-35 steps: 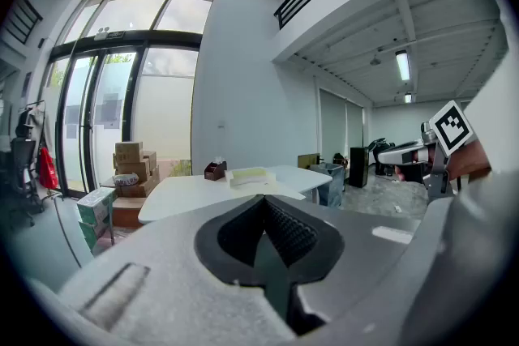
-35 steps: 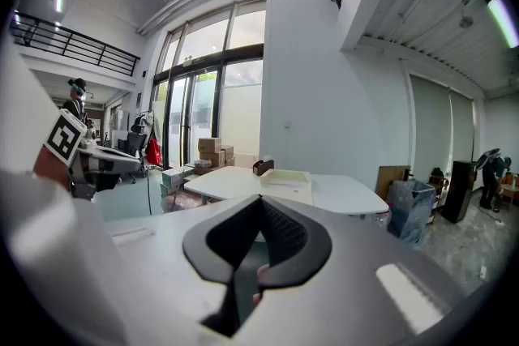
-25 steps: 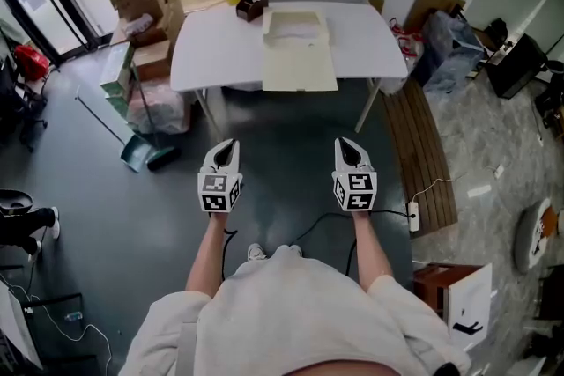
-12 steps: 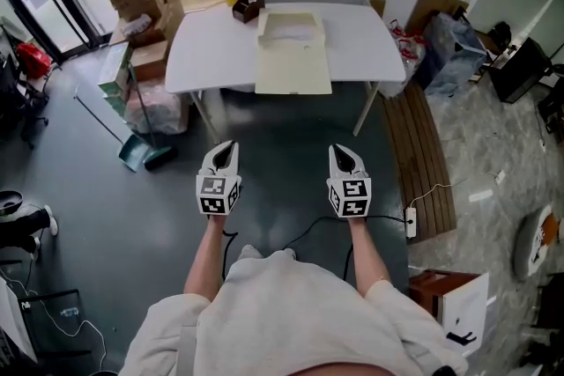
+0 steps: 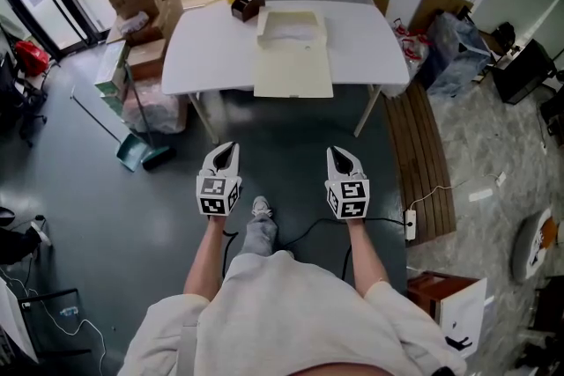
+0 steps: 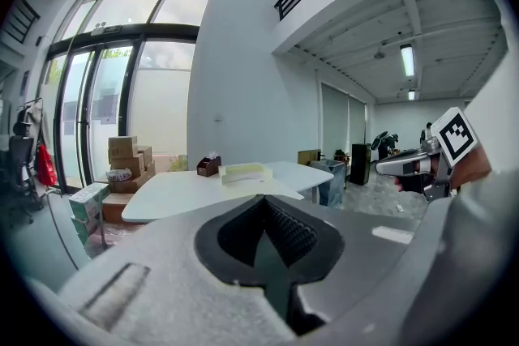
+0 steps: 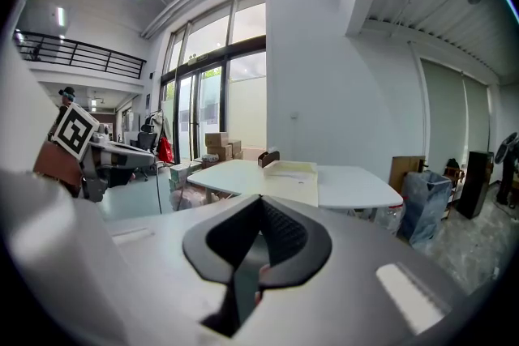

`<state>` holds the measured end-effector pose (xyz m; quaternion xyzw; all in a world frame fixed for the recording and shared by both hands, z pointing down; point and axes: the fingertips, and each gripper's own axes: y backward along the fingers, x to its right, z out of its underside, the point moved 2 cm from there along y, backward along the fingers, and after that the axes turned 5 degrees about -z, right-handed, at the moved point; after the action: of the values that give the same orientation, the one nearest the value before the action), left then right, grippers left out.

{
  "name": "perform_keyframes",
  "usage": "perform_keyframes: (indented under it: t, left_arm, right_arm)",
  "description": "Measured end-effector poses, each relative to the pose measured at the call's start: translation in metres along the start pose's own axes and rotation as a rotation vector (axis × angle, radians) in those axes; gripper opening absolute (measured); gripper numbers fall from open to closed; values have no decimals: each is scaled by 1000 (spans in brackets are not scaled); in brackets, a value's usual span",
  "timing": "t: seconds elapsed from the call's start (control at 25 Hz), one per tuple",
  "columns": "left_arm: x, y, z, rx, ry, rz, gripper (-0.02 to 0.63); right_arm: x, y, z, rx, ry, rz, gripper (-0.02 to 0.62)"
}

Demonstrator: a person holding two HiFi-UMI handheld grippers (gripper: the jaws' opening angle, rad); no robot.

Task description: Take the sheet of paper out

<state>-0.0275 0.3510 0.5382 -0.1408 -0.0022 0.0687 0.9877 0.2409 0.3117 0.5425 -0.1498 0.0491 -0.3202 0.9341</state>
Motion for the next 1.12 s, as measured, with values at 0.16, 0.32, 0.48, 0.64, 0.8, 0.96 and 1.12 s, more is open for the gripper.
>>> perform_keyframes:
  t: [0.16,0.32,0.48,0.64,0.8,0.96,1.12]
  left_arm:
    - [-10,-27,1,-1,5,12,5]
    - [-20,-68,-2,-2,17,37,5]
    - [-34,-112,-10,-8,25,70,5]
    - [-53,-157,-27,-6,28,98,5]
    - [-75,-199,-44,5,29,115,5]
    - [-96,-237,-58,13,26,130,5]
    - [-113,-273,-71,20,19,149,5]
  right_arm:
    - [9,-22,0,-9,4,9,2]
    - [24,-52,-6,-21,10,27,2]
    - [39,-87,-17,-38,12,49,2]
    - [54,-126,-36,-46,16,68,2]
    - [66,-165,-54,-49,25,82,2]
    - [78,-201,-70,-50,33,101,2]
    - [91,-234,-84,-44,36,118,2]
